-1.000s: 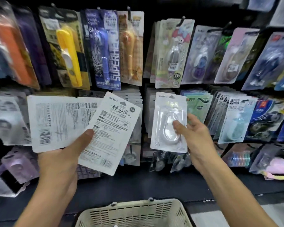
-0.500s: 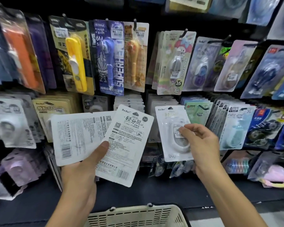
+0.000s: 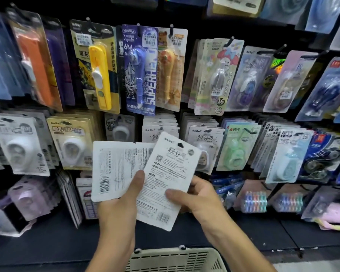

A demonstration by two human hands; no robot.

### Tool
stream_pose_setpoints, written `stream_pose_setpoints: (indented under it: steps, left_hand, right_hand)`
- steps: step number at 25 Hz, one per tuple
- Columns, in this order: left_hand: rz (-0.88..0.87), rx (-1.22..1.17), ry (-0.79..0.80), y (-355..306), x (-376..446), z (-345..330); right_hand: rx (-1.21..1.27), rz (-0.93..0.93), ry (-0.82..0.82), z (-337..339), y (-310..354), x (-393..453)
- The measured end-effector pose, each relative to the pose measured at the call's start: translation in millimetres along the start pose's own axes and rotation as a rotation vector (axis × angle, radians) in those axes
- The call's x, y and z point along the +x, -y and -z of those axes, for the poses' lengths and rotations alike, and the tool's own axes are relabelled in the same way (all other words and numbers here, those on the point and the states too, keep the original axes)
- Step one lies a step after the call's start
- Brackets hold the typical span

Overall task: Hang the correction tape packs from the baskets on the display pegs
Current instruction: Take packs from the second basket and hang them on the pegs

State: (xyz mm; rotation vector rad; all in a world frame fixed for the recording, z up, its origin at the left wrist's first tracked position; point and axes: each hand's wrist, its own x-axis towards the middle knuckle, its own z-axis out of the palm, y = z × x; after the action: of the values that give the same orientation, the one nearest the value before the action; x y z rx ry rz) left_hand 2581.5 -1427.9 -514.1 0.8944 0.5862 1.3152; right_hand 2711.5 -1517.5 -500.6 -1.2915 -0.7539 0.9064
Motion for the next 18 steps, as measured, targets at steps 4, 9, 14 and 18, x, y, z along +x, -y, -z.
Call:
stream_pose_setpoints:
  steps: [4,9,14,18]
  left_hand:
    - [-0.123,0.119,-0.047,-5.1,13.6,8.8]
    - [-0.325,0.361,0.048,-1.8,12.1,5.6]
    - [-0.585,0.607,0.228,8.6,7.7,6.3]
    - [-0.670,0.657,0.296,13.2,5.4,2.9]
  right_hand:
    - [-0.010,0.236,-0.582,20.0,16.7,0.8]
    - [-1.327,0.414,-0.807,43.7,33.8,16.0]
    - [-1.625,0.133,-0.731,28.0,33.5,36.0]
    - [-1.705,0.117,-0.656,26.1,30.0,39.3]
